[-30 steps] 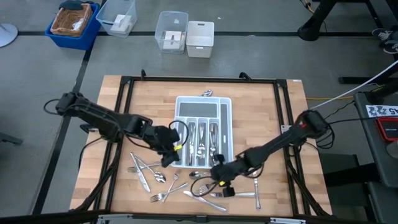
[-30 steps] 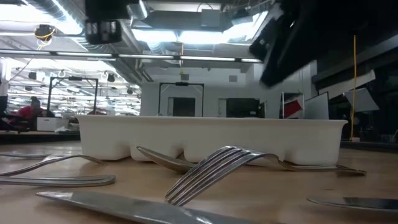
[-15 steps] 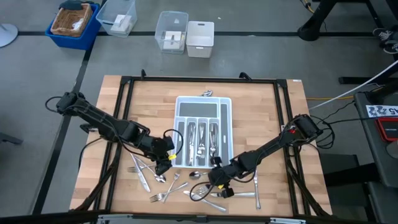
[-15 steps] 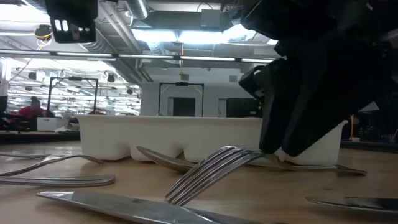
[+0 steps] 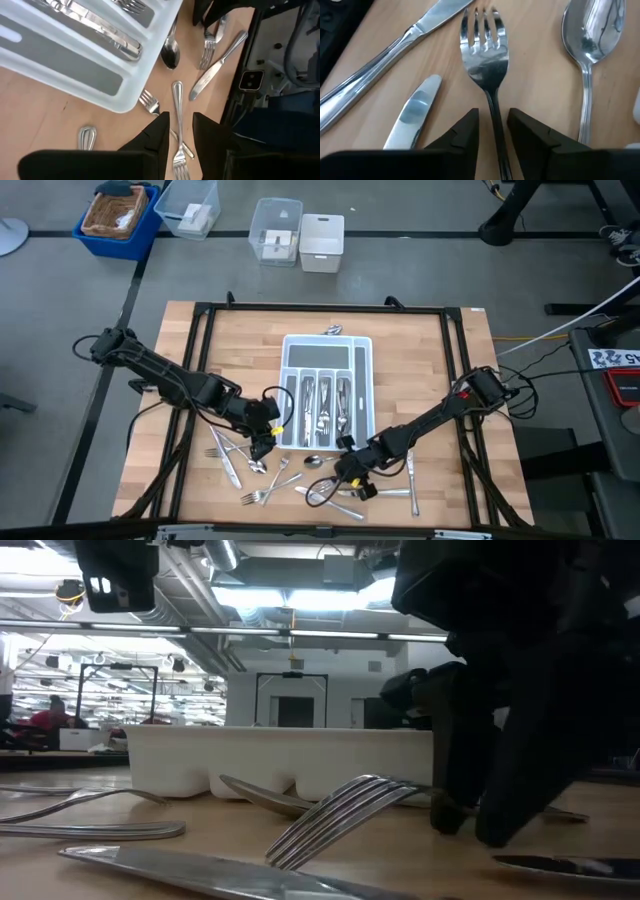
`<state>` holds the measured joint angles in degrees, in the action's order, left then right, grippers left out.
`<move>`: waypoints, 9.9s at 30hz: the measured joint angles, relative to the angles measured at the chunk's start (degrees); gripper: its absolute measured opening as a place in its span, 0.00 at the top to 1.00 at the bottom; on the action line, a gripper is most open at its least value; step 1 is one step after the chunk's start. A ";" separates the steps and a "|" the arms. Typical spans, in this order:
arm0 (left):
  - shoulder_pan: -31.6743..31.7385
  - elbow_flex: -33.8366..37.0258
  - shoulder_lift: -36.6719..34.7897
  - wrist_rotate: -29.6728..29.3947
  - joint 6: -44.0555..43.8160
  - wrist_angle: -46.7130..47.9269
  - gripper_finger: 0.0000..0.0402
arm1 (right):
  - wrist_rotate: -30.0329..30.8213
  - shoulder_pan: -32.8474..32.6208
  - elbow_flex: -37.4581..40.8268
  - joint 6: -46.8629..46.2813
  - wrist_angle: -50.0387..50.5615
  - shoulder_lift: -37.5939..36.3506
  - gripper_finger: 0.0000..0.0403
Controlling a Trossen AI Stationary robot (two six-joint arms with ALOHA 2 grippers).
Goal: Sort silverware
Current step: Put the silver fork into the white cutlery tray
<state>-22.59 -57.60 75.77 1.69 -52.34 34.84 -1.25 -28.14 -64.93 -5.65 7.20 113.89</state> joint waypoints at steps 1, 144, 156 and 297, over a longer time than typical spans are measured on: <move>0.00 0.00 0.00 -0.02 0.00 0.23 0.82 | 0.07 0.00 0.02 0.00 0.00 0.00 0.74; -18.65 -0.02 7.85 -8.22 -4.15 -3.93 0.82 | 3.17 9.75 -44.17 22.84 40.50 4.46 0.76; -19.83 0.00 22.09 -8.09 -3.36 -7.83 0.82 | 0.31 4.64 -48.09 -13.11 45.23 4.48 0.76; -17.00 -0.20 31.76 -8.81 39.02 -23.71 0.97 | 19.69 -13.09 -46.71 -54.02 82.81 -13.64 0.76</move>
<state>-39.59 -57.80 107.53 -7.12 -13.32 11.14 18.44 -41.23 -111.63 -59.67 90.02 100.25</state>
